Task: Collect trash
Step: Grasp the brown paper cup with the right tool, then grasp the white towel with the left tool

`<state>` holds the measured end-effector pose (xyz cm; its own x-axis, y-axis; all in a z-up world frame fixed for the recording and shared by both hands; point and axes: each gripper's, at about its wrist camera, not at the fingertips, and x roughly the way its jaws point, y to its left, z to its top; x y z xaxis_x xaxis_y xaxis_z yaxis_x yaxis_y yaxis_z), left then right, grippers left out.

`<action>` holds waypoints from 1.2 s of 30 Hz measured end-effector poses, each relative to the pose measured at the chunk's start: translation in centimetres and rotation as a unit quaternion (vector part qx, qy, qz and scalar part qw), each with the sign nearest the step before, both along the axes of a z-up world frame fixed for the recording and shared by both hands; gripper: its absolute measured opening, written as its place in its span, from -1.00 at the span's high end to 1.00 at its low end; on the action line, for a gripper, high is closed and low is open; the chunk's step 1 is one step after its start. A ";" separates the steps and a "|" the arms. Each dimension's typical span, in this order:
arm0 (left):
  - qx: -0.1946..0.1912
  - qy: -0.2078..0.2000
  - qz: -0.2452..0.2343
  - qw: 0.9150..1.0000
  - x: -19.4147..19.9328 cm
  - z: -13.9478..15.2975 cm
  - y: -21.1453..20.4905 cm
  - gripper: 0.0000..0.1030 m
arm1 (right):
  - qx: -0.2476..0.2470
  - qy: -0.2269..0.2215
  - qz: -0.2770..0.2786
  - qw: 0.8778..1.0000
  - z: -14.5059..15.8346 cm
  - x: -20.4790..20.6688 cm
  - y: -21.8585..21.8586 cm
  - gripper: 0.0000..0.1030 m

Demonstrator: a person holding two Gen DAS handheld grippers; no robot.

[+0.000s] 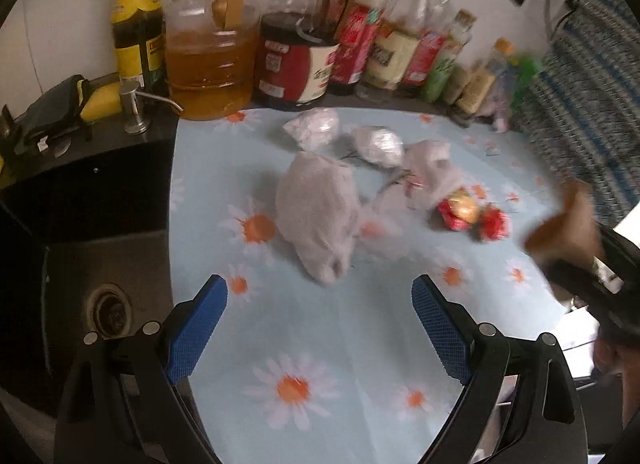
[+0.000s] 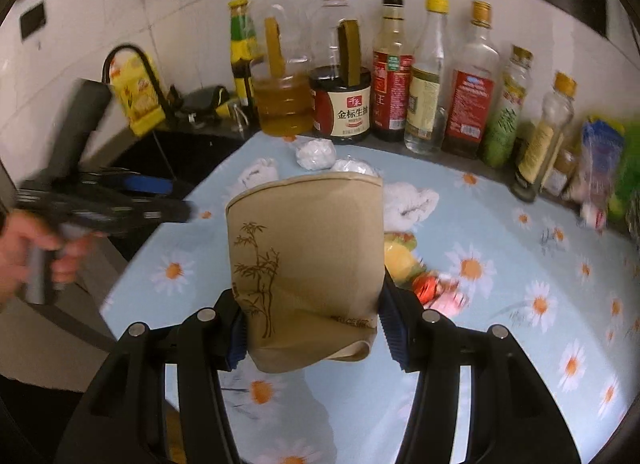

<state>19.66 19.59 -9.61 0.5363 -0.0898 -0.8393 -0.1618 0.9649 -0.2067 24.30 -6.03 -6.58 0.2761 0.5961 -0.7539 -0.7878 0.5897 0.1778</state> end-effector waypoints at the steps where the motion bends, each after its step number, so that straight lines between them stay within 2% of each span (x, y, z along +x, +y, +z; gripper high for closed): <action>1: -0.001 0.001 -0.008 1.000 0.8 -0.2 0.1 -0.76 | 0.001 0.004 -0.007 1.000 0.0 -0.3 -0.2 -0.05; 7: 0.026 0.011 -0.052 0.998 4.6 -1.1 -0.1 -0.76 | 0.005 0.025 -0.058 0.998 -0.5 -2.3 -1.0 -0.05; 11: 0.047 0.032 -0.069 0.996 6.6 -2.0 -0.1 -0.76 | 0.004 0.041 -0.096 0.995 -1.1 -3.2 -1.6 -0.05; 17: 0.076 0.038 -0.089 0.992 8.3 -3.6 -0.3 -0.72 | 0.002 0.058 -0.136 0.989 -2.0 -4.3 -2.1 -0.05; 19: 0.084 0.041 -0.098 0.991 8.7 -4.2 -0.3 -0.41 | 0.002 0.062 -0.144 0.988 -2.2 -4.6 -2.2 -0.05; 20: 0.083 0.043 -0.100 0.991 8.8 -4.4 -0.3 -0.35 | 0.001 0.063 -0.147 0.987 -2.3 -4.8 -2.3 -0.05; 22: 0.070 0.048 -0.102 0.991 9.0 -5.0 -0.1 -0.04 | -0.001 0.064 -0.150 0.987 -2.4 -4.9 -2.5 -0.05; 25: 0.068 0.041 -0.098 0.992 8.8 -5.0 -0.1 0.20 | -0.004 0.062 -0.150 0.987 -2.4 -5.1 -2.8 -0.05; 28: 0.053 0.038 -0.087 0.994 8.4 -4.6 0.2 0.34 | -0.004 0.062 -0.149 0.987 -2.5 -5.1 -3.3 -0.06; 36: 0.052 0.020 -0.071 0.996 6.1 -2.9 -0.5 0.38 | -0.003 0.057 -0.132 0.990 -2.5 -4.8 -4.4 -0.06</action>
<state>25.73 19.10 -12.48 0.4909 -0.0738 -0.8681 -0.0273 0.9946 -0.0999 19.47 -10.44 -9.05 0.3344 0.5108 -0.7920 -0.5813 0.7733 0.2532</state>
